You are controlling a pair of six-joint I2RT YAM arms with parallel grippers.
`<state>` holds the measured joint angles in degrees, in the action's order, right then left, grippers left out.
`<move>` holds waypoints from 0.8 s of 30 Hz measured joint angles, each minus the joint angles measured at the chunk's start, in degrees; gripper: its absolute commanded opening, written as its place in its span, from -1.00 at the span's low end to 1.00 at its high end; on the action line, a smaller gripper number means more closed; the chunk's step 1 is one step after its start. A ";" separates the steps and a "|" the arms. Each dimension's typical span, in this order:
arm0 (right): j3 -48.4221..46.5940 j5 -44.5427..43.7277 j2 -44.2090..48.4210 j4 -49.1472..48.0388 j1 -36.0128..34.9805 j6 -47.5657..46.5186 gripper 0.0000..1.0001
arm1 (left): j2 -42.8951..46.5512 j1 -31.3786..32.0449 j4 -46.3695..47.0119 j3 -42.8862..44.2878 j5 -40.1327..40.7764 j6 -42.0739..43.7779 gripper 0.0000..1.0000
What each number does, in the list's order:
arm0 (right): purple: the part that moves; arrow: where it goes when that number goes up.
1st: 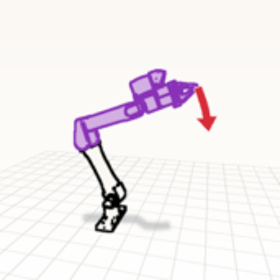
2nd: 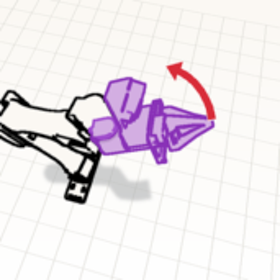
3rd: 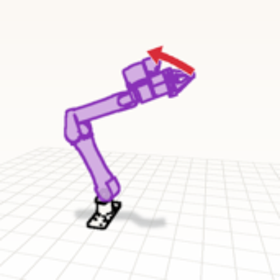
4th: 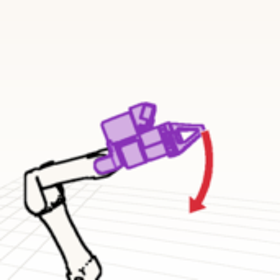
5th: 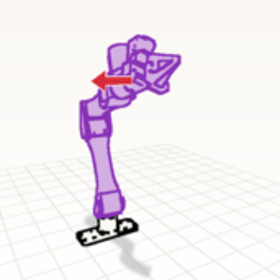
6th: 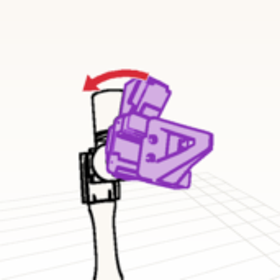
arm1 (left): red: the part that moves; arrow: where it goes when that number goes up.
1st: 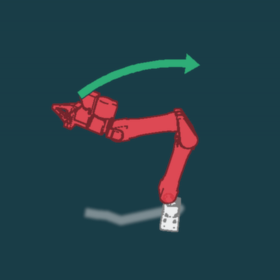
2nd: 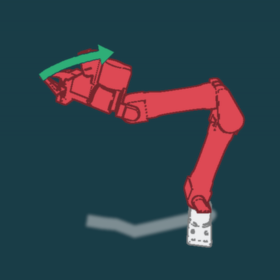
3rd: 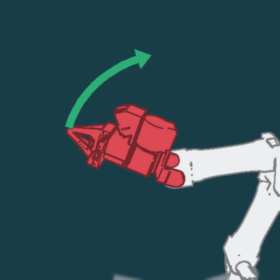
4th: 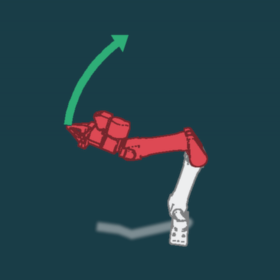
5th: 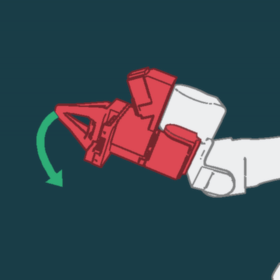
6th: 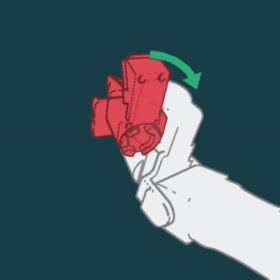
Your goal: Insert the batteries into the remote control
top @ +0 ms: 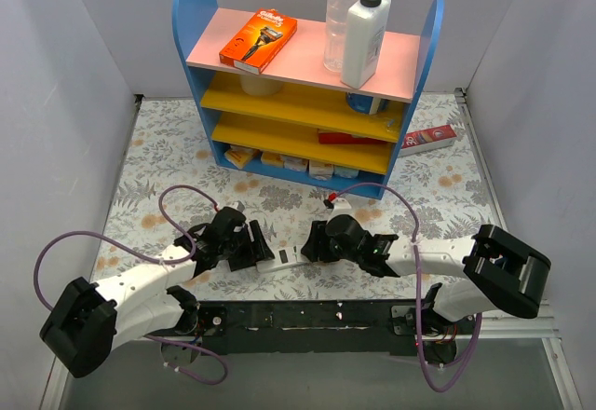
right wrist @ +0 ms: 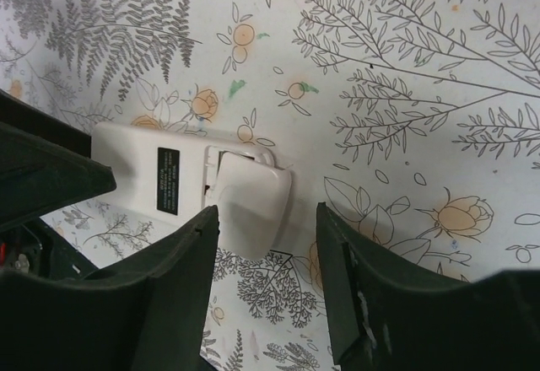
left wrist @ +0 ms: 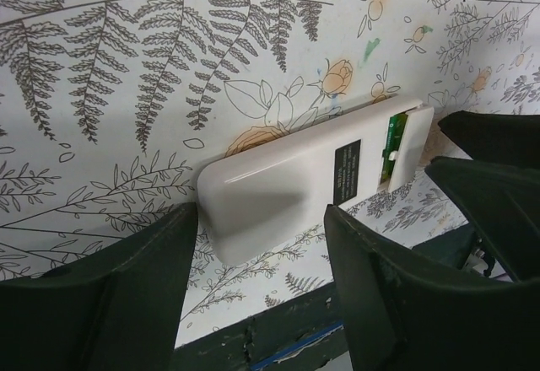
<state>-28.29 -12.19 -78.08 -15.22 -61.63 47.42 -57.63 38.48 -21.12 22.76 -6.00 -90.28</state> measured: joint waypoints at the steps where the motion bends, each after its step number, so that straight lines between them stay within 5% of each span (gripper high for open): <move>1: 0.00 0.13 -0.55 0.00 0.00 0.02 0.12 | -0.20 0.09 0.33 0.00 0.00 0.00 0.19; 24: -3.13 0.76 -5.53 -0.15 0.00 -4.20 -0.08 | -3.72 1.20 3.65 0.13 0.20 0.52 -0.16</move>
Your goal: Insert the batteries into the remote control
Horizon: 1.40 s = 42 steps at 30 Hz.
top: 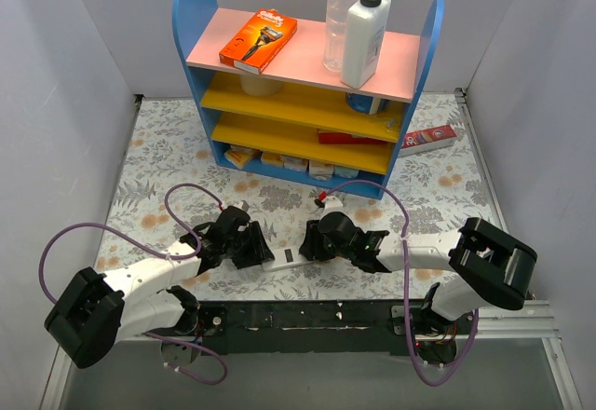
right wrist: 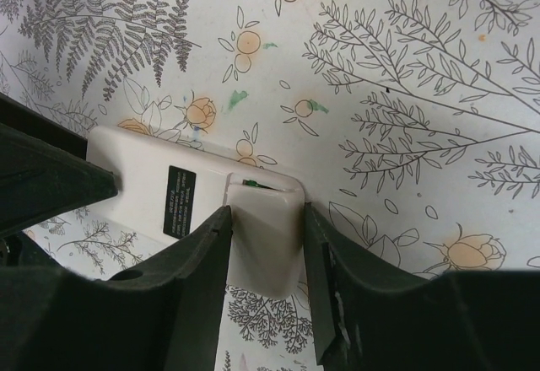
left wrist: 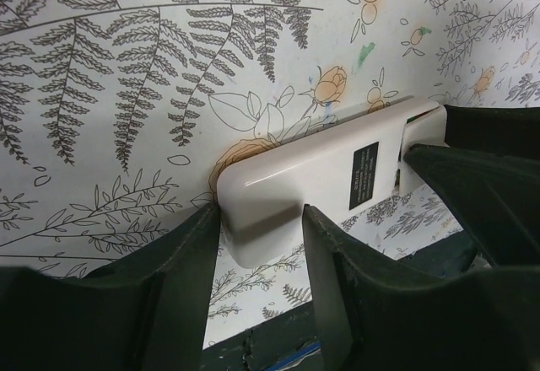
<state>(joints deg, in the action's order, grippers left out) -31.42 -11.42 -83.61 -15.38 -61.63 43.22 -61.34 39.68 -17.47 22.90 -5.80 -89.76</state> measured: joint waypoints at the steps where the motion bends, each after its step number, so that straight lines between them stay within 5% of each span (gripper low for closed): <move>1: -0.17 0.00 -0.07 0.17 0.00 -0.33 -0.08 | -0.17 0.00 0.11 0.09 0.00 0.00 -0.17; 10: -0.28 -0.55 -0.11 0.07 0.35 0.57 -0.35 | -0.44 0.09 0.17 0.09 0.02 0.24 -0.24; 27: 12.07 -5.88 5.44 -12.52 0.37 13.44 -0.41 | 1.03 0.09 2.32 -1.77 -0.42 -1.64 -0.31; 42: 18.73 -6.67 6.64 -26.80 0.37 11.65 -0.75 | 1.01 0.09 3.48 -2.32 -1.11 -2.23 -0.31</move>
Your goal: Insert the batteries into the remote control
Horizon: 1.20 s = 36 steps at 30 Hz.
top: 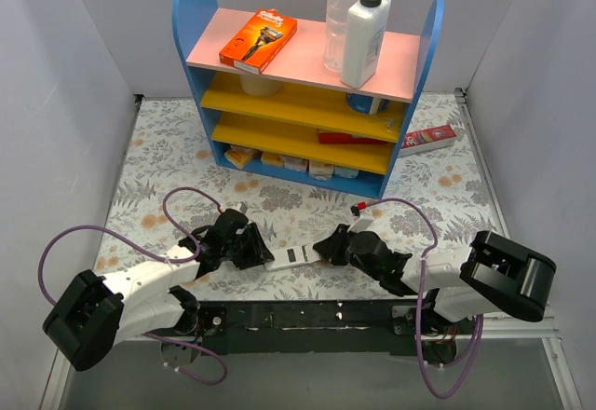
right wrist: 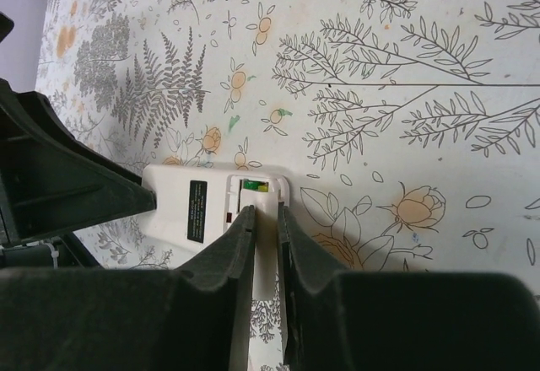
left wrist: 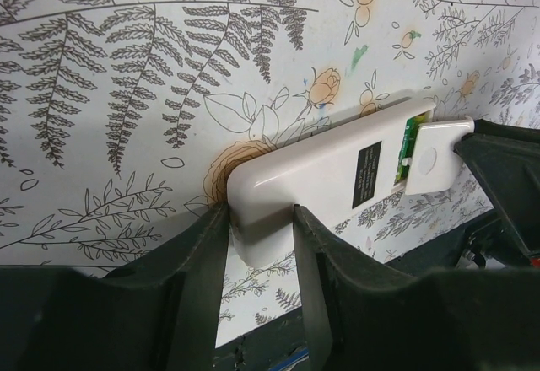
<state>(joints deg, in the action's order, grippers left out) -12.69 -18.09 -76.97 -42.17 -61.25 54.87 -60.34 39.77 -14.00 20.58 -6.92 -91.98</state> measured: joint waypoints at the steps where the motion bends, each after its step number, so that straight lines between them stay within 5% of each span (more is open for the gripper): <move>1: 0.50 -0.02 0.00 -0.90 0.00 -0.13 -0.77 | -0.04 0.00 0.13 -0.02 -0.02 0.00 -0.31; 6: 3.17 -0.04 -0.35 -6.91 0.00 -0.92 -0.79 | -0.13 0.02 0.66 -0.17 -0.22 0.00 -0.31; 9: 4.17 -0.04 -1.16 -9.64 0.00 -1.05 -0.97 | -0.15 0.09 0.76 -0.20 -0.22 -0.04 -0.30; 36: 8.41 0.24 -6.19 -25.40 0.13 3.04 -0.97 | -0.61 0.11 1.64 -0.37 -0.63 -0.42 -0.30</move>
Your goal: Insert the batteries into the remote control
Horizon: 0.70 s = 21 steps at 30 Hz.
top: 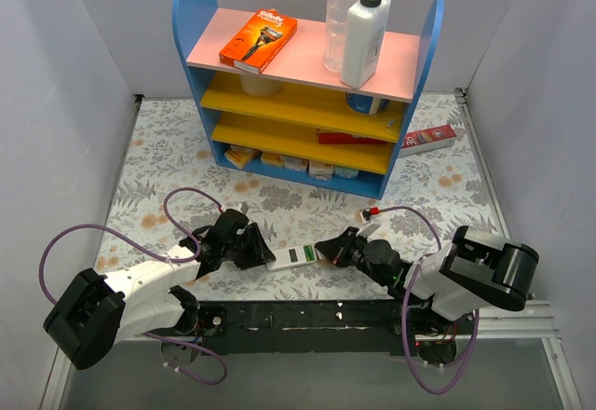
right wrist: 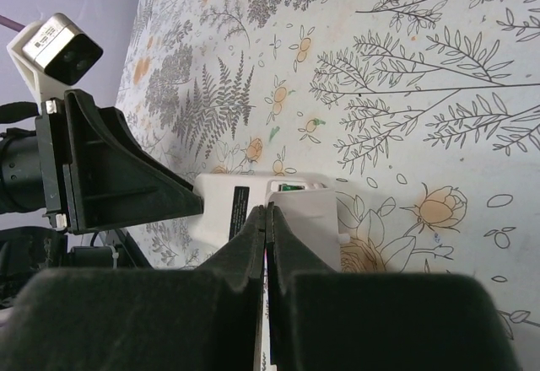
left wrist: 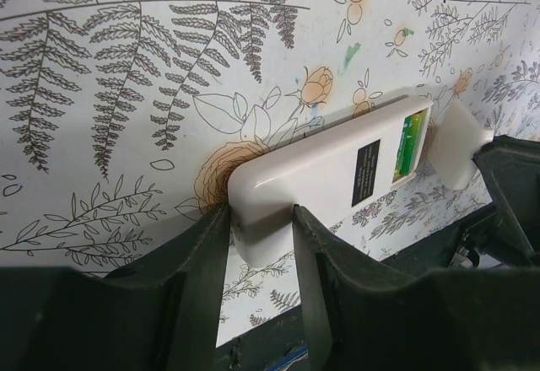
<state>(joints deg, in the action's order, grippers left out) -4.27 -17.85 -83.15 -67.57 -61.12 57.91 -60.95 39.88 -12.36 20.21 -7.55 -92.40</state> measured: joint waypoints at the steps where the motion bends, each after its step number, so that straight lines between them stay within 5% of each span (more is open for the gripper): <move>1: 0.00 0.00 -0.07 0.04 0.00 0.13 -0.97 | 0.00 0.00 0.00 0.00 0.00 0.00 -0.31; 7: 0.00 -0.04 2.47 2.36 0.42 0.24 -0.97 | 0.02 0.00 0.04 -0.02 0.00 0.00 -0.19; 15: -0.35 1.46 8.11 5.31 0.44 0.02 -0.97 | 3.08 0.24 0.61 -0.02 0.02 -0.57 0.78; 21: -2.60 3.34 15.56 10.67 0.72 0.07 -0.97 | 13.60 0.33 -1.77 -1.11 3.17 1.53 0.96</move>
<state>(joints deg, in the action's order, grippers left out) -6.87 -14.50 -67.59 -56.90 -60.40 57.98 -47.35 40.21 -14.13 19.09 -4.38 -90.87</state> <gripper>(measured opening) 0.021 0.975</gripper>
